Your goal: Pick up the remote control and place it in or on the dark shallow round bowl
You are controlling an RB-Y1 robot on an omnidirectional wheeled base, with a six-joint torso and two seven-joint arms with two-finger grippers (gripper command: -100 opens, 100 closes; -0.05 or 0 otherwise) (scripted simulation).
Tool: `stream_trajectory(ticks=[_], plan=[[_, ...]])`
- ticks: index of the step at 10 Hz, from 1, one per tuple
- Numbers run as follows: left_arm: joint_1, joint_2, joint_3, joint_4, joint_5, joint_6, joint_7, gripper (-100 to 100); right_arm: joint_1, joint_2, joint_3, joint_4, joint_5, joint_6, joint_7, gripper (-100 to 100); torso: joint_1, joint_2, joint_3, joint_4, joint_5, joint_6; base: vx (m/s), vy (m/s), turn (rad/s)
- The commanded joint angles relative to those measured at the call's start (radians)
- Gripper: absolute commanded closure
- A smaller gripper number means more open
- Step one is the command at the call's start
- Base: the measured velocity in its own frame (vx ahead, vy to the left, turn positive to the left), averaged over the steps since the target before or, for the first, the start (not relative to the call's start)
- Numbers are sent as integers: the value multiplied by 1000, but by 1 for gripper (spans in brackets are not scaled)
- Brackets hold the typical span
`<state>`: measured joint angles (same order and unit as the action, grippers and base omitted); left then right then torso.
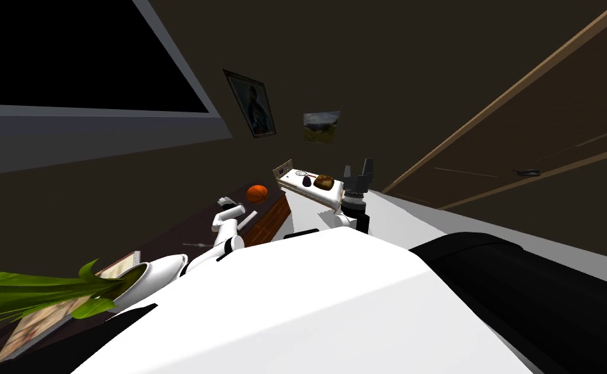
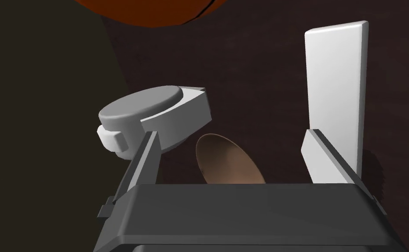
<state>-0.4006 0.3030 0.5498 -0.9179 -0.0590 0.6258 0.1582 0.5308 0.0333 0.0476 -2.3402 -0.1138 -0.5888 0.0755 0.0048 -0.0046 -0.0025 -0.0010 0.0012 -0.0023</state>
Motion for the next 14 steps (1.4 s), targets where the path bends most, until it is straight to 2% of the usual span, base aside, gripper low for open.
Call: stream_trajectory(ticks=[1, 2, 3, 4, 5, 6, 7, 8, 9, 10, 11, 12, 14], plan=[[-2, 3, 17, 27, 15, 50, -7, -100, 0, 0, 0, 0, 0, 0, 0, 0, 0, 0, 0, 0, 0, 0, 61, 40, -48], [-2, 3, 17, 27, 15, 80, -7, -100, 0, 0, 0, 0, 0, 0, 0, 0, 1, -1, 0, 0, 0, 0, 52, 47, -37], [-2, 3, 17, 27, 15, 80, -7, -100, 0, 0, 0, 0, 0, 0, 0, 0, 1, -1, 0, 0, 0, 0, 19, 22, 3], [-10, 8, 34, 54, 22, 134, -9, -100, 0, 0, 0, 0, 0, 0, 0, 0, 0, 1, 0, 0, 0, 0, 43, 46, -32], [-10, 8, 34, 71, 22, 134, -9, -100, 0, 0, 0, 0, 0, 0, 0, 0, 1, 0, 0, 0, 0, 0, 49, 55, -28], [-17, 12, 49, 111, 29, 178, -12, -100, 0, 0, 0, 0, 0, 0, 0, 0, 1, -1, 0, 0, 0, 0, 64, 70, -22], [-17, 12, 49, 111, 29, 186, -12, -100, 0, 0, 0, 0, 0, 0, 0, 0, 3, -2, -1, 0, 0, 0, 67, 75, -14], [-21, 15, 63, 148, 36, 225, -15, -100, 0, 0, 0, 0, 0, 0, 0, 0, 3, -2, -1, 0, 1, 0, 80, 90, -11], [-21, 15, 63, 148, 36, 234, -15, -100, 0, 0, 0, 0, 0, 0, 0, 0, 4, -3, -1, -1, 1, 0, 67, 63, -14], [-23, 18, 76, 182, 42, 272, -19, -100, 0, 0, 0, 0, 0, 0, 0, 0, 3, -2, -1, 0, 1, 0, 83, 62, 0], [-23, 18, 76, 182, 42, 279, -19, -100, 0, 0, 0, 0, 0, 0, 0, 0, 2, -3, -2, -1, 1, 0, 64, 56, -1], [-23, 21, 87, 213, 48, 319, -24, -100, 0, 0, 0, 0, 0, 0, 0, 0, 2, -2, -1, 0, 0, 0, 61, 70, 6], [-23, 21, 87, 213, 48, 320, -24, -100, 0, 0, 0, 0, 0, 0, 0, 0, 2, -2, -1, 0, 0, 0, 47, 40, 0]])
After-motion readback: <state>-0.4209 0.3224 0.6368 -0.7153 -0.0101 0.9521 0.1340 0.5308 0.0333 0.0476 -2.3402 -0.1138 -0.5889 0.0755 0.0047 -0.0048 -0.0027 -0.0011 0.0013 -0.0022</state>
